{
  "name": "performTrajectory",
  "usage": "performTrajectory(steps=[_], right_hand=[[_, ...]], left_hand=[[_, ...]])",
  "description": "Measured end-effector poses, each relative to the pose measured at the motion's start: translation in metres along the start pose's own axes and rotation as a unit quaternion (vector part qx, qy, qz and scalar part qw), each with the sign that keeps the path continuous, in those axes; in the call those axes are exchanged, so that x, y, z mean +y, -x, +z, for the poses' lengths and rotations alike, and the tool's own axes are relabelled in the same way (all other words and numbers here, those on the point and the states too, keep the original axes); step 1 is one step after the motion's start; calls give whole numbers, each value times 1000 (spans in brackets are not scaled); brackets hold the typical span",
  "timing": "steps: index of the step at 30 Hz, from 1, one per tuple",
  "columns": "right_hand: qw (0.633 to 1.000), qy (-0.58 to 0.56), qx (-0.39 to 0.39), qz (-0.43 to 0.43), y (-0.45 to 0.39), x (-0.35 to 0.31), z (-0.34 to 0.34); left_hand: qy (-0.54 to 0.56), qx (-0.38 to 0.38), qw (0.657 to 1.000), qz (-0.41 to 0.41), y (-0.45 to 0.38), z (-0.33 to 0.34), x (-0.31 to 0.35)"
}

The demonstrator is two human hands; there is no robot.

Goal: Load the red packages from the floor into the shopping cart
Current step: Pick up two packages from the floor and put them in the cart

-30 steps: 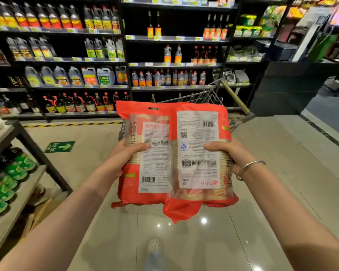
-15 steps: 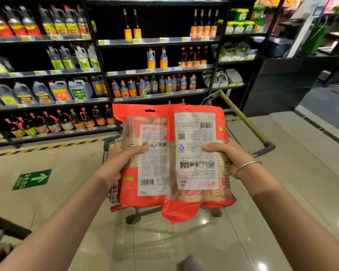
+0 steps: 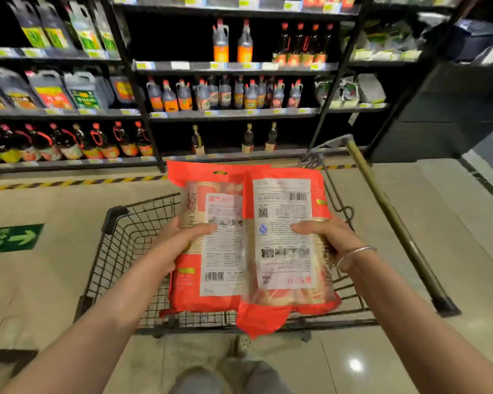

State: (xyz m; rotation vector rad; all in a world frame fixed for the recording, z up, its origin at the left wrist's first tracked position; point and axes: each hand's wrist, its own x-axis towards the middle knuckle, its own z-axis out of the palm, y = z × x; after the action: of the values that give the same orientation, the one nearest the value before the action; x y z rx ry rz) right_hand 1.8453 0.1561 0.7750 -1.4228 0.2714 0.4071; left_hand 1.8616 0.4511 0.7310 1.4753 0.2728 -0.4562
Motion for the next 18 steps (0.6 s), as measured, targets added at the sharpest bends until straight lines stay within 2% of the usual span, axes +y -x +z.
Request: performTrajectory(steps=[7, 14, 18], right_hand=[[997, -6, -18, 81, -108, 50, -18], [987, 31, 10, 156, -194, 149, -27], [978, 25, 53, 203, -237, 212, -30]], left_hand=[[-20, 20, 997, -71, -94, -16, -48], [-1, 25, 990, -141, -174, -32, -137], [-19, 29, 984, -174, -214, -37, -191]])
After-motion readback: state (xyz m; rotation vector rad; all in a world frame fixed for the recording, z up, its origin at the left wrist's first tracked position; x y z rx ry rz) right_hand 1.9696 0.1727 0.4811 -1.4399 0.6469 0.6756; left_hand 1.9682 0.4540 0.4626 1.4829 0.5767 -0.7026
